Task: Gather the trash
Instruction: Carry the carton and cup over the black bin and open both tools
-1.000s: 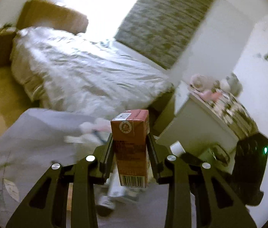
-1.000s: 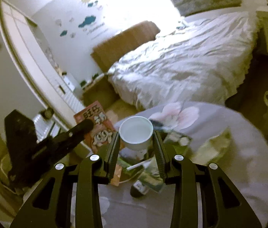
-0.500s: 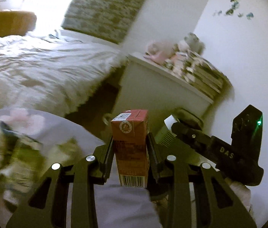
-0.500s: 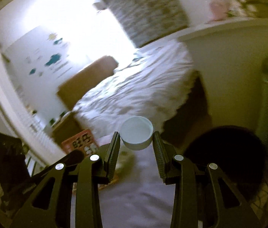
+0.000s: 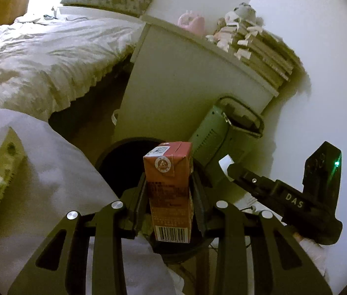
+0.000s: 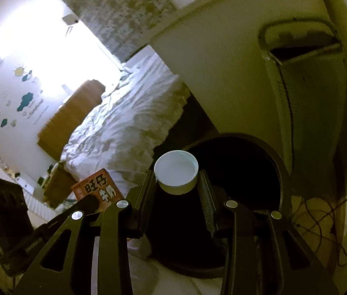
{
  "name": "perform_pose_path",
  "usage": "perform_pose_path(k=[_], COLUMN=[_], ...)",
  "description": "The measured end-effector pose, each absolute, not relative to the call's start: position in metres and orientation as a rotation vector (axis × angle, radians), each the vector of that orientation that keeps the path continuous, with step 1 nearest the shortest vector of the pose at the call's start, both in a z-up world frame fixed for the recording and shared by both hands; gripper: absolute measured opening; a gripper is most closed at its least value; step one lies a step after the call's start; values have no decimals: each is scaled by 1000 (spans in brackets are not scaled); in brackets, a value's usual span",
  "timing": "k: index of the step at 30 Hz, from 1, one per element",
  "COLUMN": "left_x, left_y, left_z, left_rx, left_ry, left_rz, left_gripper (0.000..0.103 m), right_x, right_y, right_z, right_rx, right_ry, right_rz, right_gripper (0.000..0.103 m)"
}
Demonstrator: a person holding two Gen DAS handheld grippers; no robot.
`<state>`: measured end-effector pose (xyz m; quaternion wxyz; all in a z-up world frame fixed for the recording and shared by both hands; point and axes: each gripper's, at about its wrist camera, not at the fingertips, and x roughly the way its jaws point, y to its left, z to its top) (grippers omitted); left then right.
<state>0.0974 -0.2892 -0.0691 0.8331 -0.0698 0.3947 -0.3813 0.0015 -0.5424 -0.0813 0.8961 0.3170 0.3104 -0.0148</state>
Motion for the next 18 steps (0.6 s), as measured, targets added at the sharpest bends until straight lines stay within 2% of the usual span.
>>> perform_pose_path(k=[18], left_x=[105], left_y=[-312], left_z=[-91], left_rx=[-98], left_ry=[898], left_rz=[-784], left_gripper=[35], right_x=[9], right_y=[-543], right_z=[-122], right_rx=[714], right_ry=[733], right_rz=[-44], right_gripper=[37])
